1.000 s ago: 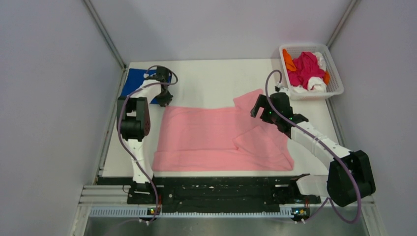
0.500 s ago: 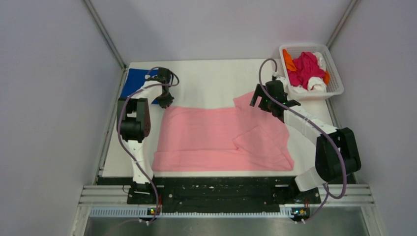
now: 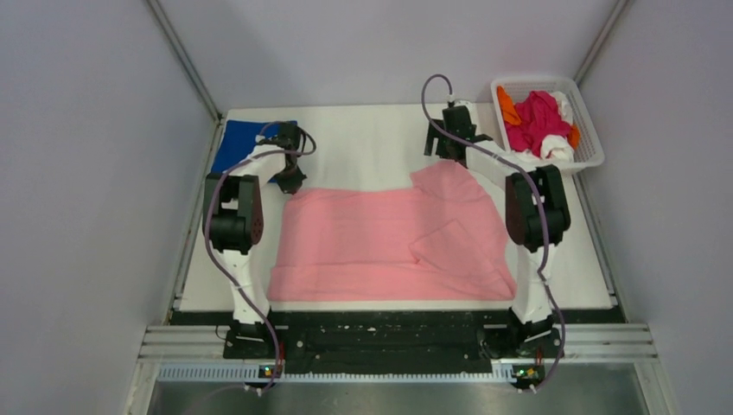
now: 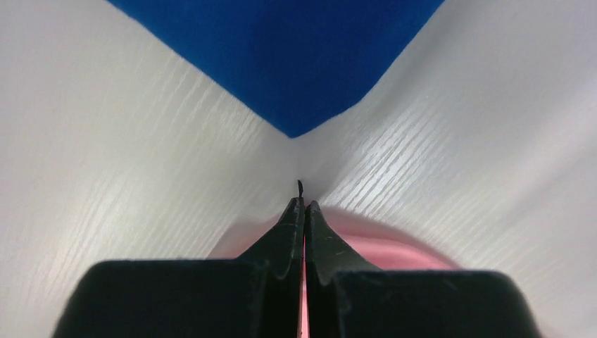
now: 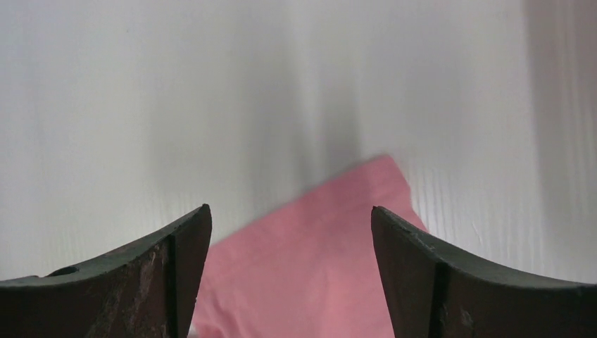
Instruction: Fold and stack the t-shirts
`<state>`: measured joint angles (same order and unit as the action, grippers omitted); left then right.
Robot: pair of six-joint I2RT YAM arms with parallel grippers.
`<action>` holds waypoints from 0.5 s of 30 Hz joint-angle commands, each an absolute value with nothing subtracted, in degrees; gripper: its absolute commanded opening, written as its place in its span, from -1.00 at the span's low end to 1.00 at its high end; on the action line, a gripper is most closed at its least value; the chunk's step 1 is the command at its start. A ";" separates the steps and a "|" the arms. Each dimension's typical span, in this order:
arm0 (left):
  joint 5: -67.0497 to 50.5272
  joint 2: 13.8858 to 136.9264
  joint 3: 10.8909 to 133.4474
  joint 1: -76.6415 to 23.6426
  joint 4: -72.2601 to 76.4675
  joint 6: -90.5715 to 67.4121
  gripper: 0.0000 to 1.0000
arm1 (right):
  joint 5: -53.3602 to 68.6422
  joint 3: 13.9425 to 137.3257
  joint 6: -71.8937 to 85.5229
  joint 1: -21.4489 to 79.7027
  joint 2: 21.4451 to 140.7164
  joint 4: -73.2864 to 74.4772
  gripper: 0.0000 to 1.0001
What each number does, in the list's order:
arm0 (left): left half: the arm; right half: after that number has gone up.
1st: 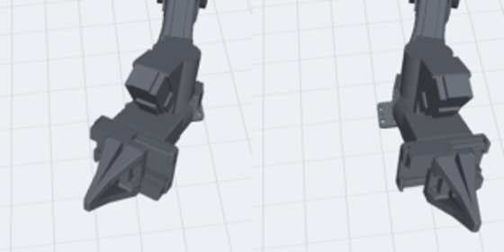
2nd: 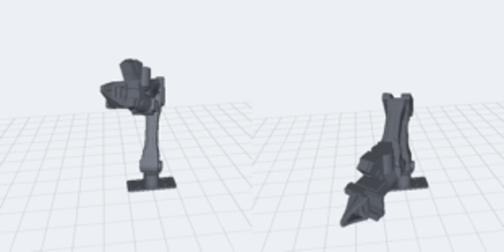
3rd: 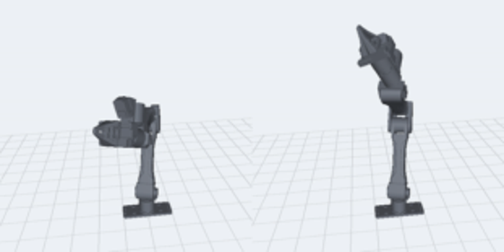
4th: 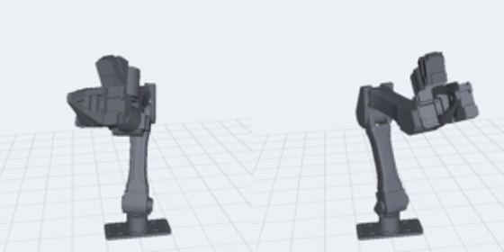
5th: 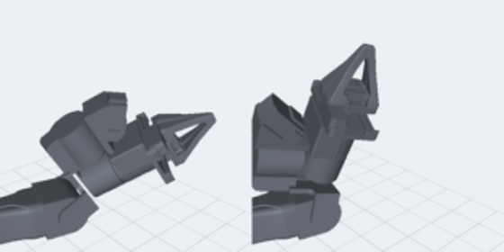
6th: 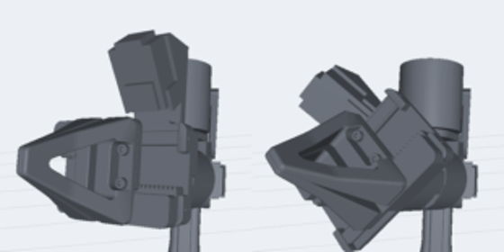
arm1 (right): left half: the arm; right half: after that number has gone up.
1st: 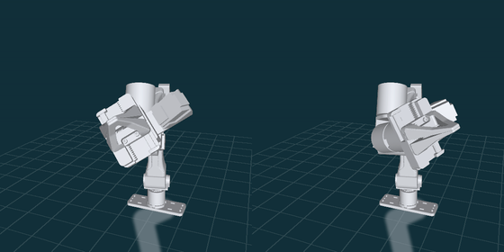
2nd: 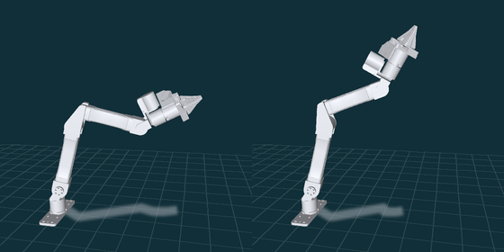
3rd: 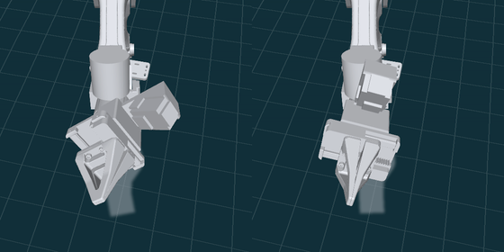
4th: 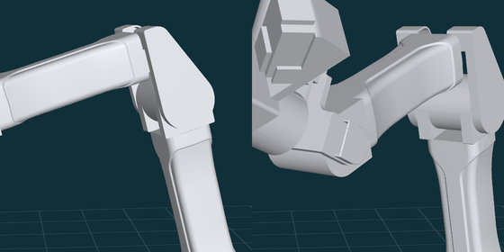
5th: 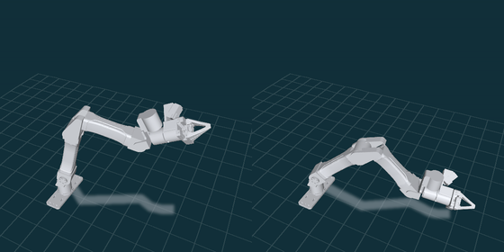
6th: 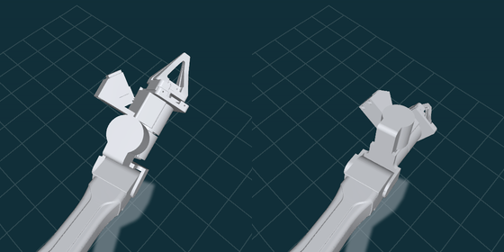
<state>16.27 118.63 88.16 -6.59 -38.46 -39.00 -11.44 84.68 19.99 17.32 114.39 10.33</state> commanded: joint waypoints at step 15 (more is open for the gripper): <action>13.84 108.02 82.28 -7.95 -36.31 -37.79 -1.00 | -11.89 97.04 15.92 16.91 127.56 20.00 0.38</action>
